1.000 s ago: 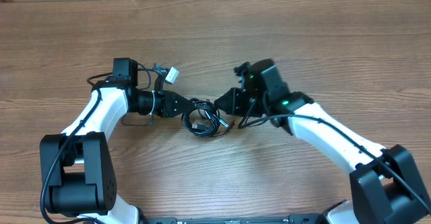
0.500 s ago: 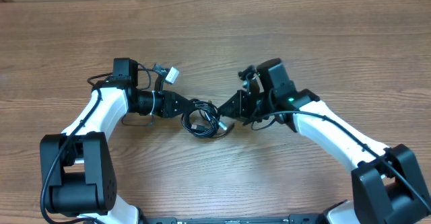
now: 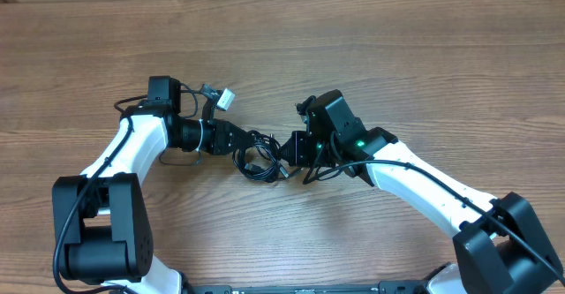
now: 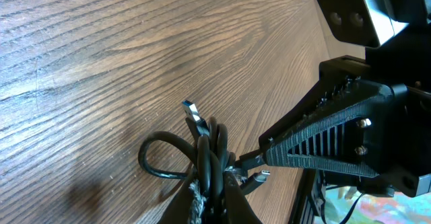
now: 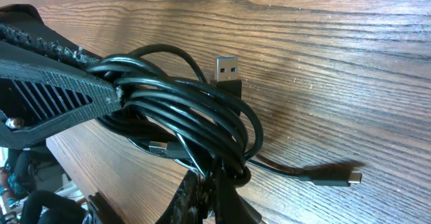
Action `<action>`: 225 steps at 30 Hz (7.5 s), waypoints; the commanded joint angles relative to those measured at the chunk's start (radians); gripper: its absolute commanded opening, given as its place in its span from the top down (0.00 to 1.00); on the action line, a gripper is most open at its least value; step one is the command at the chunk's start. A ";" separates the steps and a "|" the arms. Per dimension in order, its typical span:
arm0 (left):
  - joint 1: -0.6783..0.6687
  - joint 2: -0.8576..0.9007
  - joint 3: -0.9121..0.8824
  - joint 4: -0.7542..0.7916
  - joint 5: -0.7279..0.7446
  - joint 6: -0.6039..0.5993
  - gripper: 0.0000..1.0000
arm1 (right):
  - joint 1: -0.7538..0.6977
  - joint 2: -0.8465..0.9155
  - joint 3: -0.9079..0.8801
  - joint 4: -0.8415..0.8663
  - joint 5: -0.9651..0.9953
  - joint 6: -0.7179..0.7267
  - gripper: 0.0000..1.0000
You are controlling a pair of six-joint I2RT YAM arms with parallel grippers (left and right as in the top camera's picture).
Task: Untangle cables
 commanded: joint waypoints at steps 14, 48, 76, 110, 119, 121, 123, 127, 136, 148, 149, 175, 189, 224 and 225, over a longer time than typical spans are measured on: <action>-0.009 0.004 0.010 0.000 0.117 0.019 0.96 | 0.016 -0.001 -0.029 -0.012 0.119 0.047 0.96; -0.009 0.004 0.010 0.000 0.117 0.019 0.96 | 0.106 0.189 -0.041 0.319 -0.056 0.153 0.96; -0.009 0.004 0.010 -0.017 0.122 0.045 0.96 | -0.140 0.004 -0.040 0.097 -0.132 0.050 0.58; -0.009 0.004 0.010 0.053 0.013 -0.286 0.96 | 0.086 0.005 -0.040 -0.087 0.151 0.223 0.70; -0.003 0.004 0.010 0.035 0.134 -0.204 0.96 | 0.094 0.005 -0.040 -0.091 0.173 0.266 0.72; 0.002 0.004 0.010 0.021 0.183 -0.159 0.96 | 0.094 0.005 -0.041 -0.091 0.173 0.267 0.74; 0.012 0.004 0.010 0.011 0.206 -0.136 0.96 | 0.094 0.006 -0.041 -0.098 0.173 0.293 0.76; 0.042 0.004 0.010 -0.001 0.225 -0.120 0.96 | 0.095 0.006 -0.050 -0.122 0.173 0.373 0.80; 0.084 0.004 0.010 -0.035 0.257 -0.074 0.96 | 0.095 0.006 -0.096 -0.106 0.171 0.474 0.74; 0.083 0.004 0.010 -0.037 0.255 -0.076 0.96 | 0.083 0.006 -0.096 -0.039 0.121 0.464 0.73; 0.083 0.004 0.010 -0.043 0.256 -0.084 0.96 | 0.083 0.006 -0.096 -0.035 0.099 0.464 0.75; 0.082 0.004 0.010 -0.033 0.228 -0.255 0.96 | 0.042 0.006 -0.095 0.005 -0.071 0.280 0.69; 0.081 0.004 0.010 -0.018 0.201 -0.255 0.96 | 0.018 0.006 -0.095 0.096 -0.182 0.198 0.68; 0.080 0.004 0.010 -0.007 0.187 -0.256 0.96 | 0.027 0.006 -0.095 0.082 -0.039 0.153 0.60; 0.080 0.004 0.010 -0.007 0.187 -0.256 0.96 | 0.034 0.006 -0.095 0.091 -0.036 0.156 0.60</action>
